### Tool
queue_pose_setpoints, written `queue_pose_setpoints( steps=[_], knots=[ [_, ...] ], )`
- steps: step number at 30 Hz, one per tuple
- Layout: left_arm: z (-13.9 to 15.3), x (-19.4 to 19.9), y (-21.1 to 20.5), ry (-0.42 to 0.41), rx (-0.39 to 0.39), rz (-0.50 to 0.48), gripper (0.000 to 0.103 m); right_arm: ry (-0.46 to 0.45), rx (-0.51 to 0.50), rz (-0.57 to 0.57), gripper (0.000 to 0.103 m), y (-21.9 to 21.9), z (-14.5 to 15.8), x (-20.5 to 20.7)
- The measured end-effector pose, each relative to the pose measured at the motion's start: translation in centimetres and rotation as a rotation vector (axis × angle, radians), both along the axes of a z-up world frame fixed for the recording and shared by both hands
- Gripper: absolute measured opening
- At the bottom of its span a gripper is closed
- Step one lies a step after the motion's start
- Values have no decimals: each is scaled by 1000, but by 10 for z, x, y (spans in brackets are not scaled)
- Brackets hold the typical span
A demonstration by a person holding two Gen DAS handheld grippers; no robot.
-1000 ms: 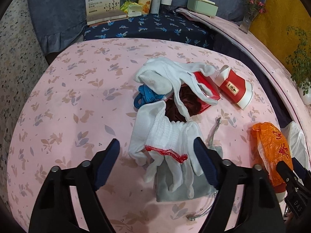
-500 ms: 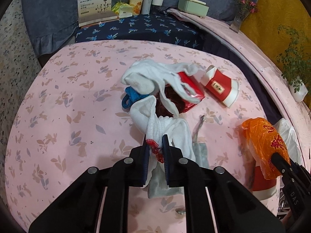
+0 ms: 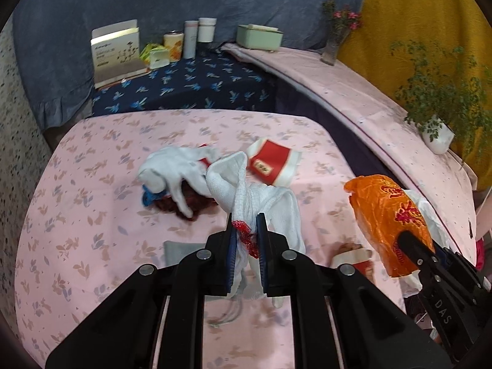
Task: Collect trash
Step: 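Grasp the white gloves with the left tool while the right tool carries the bag to the bin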
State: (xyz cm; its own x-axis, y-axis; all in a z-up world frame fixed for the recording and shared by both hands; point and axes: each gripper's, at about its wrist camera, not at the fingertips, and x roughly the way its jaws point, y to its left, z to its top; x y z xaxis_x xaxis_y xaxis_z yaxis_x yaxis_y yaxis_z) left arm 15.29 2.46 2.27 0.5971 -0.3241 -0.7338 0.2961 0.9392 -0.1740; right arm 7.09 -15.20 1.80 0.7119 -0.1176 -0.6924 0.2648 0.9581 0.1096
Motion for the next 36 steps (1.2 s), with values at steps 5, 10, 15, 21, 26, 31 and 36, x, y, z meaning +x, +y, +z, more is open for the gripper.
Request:
queue_pose_setpoints(
  steps=[5, 10, 15, 21, 26, 31, 36],
  knots=[
    [11, -12, -35, -25, 7, -59, 12, -23, 5, -49, 20, -25, 8, -17],
    [19, -25, -74, -42, 9, -120, 12, -37, 13, -114, 20, -57, 13, -36],
    [22, -37, -112, -52, 14, -182, 12, -41, 19, -180, 20, -90, 13, -55],
    [20, -52, -160, -49, 15, -268, 12, -38, 25, -253, 20, -130, 7, -77],
    [14, -65, -198, -50, 21, -351, 12, -25, 49, -316, 20, -161, -3, -93],
    [7, -71, -233, -25, 12, -424, 12, -9, 64, -362, 20, -185, -12, -106],
    [0, -72, -258, 3, 7, -472, 14, 7, 78, -393, 20, -200, -22, -111]
  ],
)
